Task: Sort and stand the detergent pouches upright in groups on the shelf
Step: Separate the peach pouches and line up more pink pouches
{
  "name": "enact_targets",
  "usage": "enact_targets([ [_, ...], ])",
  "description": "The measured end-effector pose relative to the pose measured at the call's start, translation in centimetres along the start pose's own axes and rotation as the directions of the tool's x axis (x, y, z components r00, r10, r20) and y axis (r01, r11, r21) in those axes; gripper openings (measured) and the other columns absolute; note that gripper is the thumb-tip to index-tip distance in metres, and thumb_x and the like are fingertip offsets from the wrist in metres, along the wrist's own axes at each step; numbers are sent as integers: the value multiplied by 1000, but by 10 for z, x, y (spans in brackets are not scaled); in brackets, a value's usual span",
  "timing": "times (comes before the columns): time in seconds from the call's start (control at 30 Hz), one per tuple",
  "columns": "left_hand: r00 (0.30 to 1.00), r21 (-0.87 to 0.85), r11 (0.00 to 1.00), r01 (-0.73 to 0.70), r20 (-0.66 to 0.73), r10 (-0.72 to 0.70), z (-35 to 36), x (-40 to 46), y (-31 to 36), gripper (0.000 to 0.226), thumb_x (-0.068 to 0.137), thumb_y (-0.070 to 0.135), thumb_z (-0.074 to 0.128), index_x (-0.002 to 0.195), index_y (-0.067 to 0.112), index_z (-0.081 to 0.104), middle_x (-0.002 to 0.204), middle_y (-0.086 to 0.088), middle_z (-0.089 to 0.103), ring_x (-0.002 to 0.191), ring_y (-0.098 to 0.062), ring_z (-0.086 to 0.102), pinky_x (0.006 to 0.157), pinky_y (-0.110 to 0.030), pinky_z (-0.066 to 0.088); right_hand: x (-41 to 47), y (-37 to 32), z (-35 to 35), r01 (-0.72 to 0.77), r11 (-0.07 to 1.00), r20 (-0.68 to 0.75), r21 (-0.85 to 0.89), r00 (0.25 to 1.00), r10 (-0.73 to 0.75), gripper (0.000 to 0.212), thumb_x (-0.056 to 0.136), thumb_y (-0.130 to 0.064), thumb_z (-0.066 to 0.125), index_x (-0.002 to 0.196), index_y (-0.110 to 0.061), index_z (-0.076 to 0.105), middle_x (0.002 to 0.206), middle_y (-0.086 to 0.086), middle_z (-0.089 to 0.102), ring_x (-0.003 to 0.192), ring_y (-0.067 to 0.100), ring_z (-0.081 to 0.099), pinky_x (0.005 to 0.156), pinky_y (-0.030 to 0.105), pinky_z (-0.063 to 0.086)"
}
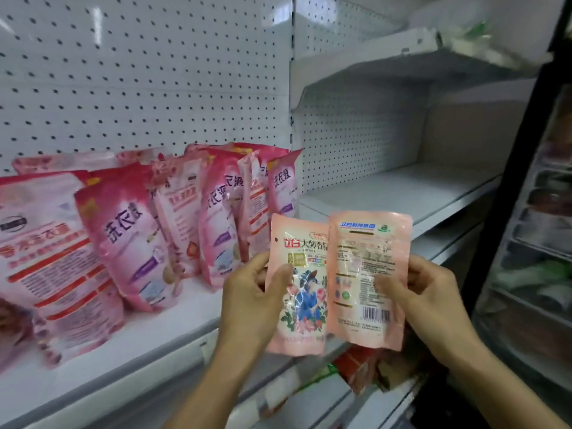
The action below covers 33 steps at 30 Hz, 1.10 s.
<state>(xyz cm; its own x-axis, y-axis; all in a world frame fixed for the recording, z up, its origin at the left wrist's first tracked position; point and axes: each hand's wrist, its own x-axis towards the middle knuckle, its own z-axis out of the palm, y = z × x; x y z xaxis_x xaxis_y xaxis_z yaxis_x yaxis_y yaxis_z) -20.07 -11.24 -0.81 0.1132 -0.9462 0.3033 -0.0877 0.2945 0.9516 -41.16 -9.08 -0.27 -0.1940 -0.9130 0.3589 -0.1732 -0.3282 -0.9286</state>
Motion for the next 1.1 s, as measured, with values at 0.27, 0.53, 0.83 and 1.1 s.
enact_targets([
  [0.27,995,66,994,-83,65,78,88,102,2,22,97,12,59,86,30,67,81,12,76,75,-9,75,66,-33,62,117,37,-38,33,999,-123,-39,992,-37,24,86,7,62,90,-16,67,84,-6,77,73,5,72,57,16,54],
  [0.53,955,246,960,-135,-226,192,154,201,-36,22,100,26,52,92,16,70,86,-2,75,79,-23,72,69,-48,59,231,72,-42,92,952,-148,-293,979,-140,14,89,-16,61,102,-18,55,100,-2,69,89,20,67,77,49,58],
  [0.83,973,305,952,-19,-213,88,200,231,-69,28,104,24,42,115,15,66,103,-5,75,86,-18,74,69,-30,61,282,128,-36,153,869,69,-471,988,-137,17,89,-30,61,87,-22,46,87,-11,63,81,17,64,70,48,56],
  [1.1,985,184,983,10,-169,22,193,192,-54,50,96,27,62,142,30,44,132,9,58,111,-6,61,89,-27,57,273,138,-43,139,932,74,-334,990,-121,46,83,-45,67,118,-37,39,126,-7,52,111,16,55,88,47,51],
])
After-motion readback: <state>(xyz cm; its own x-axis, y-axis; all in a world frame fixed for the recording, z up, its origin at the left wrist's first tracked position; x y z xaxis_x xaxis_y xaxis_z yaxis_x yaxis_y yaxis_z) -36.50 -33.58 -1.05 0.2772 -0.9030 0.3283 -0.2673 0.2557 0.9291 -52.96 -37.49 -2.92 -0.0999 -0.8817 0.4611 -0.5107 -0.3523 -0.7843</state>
